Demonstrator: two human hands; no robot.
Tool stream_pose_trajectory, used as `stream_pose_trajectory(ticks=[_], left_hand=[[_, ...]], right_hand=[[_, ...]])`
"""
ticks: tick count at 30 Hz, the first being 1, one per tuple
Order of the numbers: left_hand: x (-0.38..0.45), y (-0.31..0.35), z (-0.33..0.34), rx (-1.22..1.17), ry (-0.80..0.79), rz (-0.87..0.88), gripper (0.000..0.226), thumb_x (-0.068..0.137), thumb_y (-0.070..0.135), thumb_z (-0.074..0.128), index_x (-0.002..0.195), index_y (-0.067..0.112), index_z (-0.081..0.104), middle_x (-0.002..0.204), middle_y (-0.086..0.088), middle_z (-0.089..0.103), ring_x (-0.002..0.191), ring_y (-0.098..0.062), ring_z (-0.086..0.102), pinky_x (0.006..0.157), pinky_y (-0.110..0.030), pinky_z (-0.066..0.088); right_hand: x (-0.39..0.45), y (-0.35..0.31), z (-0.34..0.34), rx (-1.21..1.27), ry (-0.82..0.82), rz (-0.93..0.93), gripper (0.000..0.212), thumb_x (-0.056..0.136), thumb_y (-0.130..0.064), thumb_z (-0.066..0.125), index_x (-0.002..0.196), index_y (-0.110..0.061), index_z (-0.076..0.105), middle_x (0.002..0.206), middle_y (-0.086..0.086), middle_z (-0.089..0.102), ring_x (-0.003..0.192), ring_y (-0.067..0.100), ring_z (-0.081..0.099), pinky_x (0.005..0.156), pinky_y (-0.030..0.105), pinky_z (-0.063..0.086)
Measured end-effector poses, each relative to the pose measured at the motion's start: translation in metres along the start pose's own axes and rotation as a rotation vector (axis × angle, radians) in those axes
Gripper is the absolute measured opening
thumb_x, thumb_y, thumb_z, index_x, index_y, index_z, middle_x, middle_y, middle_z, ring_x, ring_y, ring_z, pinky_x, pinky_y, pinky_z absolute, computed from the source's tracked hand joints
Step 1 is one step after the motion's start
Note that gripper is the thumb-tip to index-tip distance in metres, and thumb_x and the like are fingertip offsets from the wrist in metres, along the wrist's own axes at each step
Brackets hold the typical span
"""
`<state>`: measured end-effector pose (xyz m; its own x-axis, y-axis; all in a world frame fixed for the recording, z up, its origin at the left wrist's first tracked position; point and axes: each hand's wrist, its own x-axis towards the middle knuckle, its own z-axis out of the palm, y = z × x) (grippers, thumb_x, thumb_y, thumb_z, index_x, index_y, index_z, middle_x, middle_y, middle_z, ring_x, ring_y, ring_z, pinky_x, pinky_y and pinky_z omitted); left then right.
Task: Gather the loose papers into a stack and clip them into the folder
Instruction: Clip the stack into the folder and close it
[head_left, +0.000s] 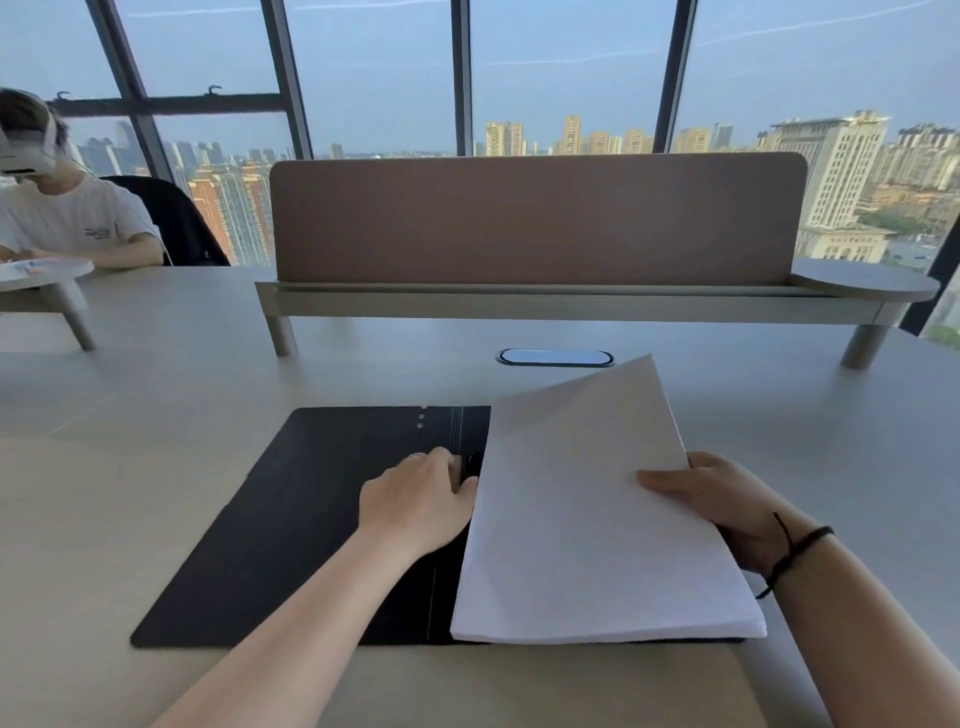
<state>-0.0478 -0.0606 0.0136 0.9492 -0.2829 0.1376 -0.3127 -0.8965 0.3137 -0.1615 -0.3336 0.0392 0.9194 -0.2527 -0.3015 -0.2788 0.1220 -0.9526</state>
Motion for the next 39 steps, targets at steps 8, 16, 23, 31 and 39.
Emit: stream_pose_trajectory(ticks=[8, 16, 23, 31, 39], left_hand=[[0.001, 0.009, -0.001, -0.019, -0.034, -0.002, 0.042, 0.085, 0.068, 0.037, 0.102, 0.034, 0.056, 0.106, 0.012, 0.064, 0.094, -0.019, 0.062, 0.074, -0.034, 0.039], [0.002, 0.016, 0.004, 0.111, 0.008, 0.056, 0.057, 0.082, 0.075, 0.034, 0.067, 0.022, 0.044, 0.087, 0.001, 0.066, 0.077, -0.027, 0.061, 0.068, -0.033, 0.043], [0.011, 0.016, -0.007, 0.192, -0.178, 0.197, 0.055, 0.100, 0.054, 0.029, 0.071, 0.012, 0.048, 0.079, -0.006, 0.060, 0.076, -0.030, 0.057, 0.068, -0.033, 0.044], [0.018, -0.004, -0.014, -0.156, -0.285, 0.172, 0.039, 0.097, 0.025, 0.036, 0.060, 0.014, 0.036, 0.051, 0.002, 0.044, 0.055, -0.022, 0.050, 0.055, -0.033, 0.032], [0.016, 0.000, -0.013, -0.145, -0.247, 0.144, 0.040, 0.096, 0.026, 0.035, 0.058, 0.015, 0.032, 0.050, 0.003, 0.039, 0.052, -0.022, 0.044, 0.052, -0.031, 0.028]], right_hand=[[0.000, -0.001, -0.014, 0.093, 0.032, 0.016, 0.018, 0.093, -0.002, 0.058, 0.105, 0.008, 0.068, 0.088, 0.023, 0.078, 0.065, 0.035, 0.076, 0.052, 0.041, 0.062], [0.003, -0.001, -0.022, 0.073, -0.034, 0.071, 0.039, 0.079, -0.011, 0.066, 0.113, 0.008, 0.068, 0.109, 0.030, 0.073, 0.078, 0.041, 0.075, 0.072, 0.052, 0.062], [0.005, 0.003, -0.018, 0.074, -0.059, 0.053, 0.039, 0.077, -0.012, 0.066, 0.112, 0.007, 0.069, 0.108, 0.029, 0.074, 0.081, 0.040, 0.075, 0.075, 0.051, 0.062], [0.010, 0.006, -0.014, 0.047, -0.081, 0.035, 0.036, 0.082, -0.013, 0.065, 0.112, 0.006, 0.069, 0.108, 0.027, 0.075, 0.082, 0.038, 0.076, 0.068, 0.044, 0.064], [0.015, 0.008, -0.006, -0.053, -0.068, -0.039, 0.026, 0.096, -0.012, 0.059, 0.115, 0.003, 0.070, 0.109, 0.022, 0.076, 0.088, 0.034, 0.076, 0.072, 0.041, 0.064]])
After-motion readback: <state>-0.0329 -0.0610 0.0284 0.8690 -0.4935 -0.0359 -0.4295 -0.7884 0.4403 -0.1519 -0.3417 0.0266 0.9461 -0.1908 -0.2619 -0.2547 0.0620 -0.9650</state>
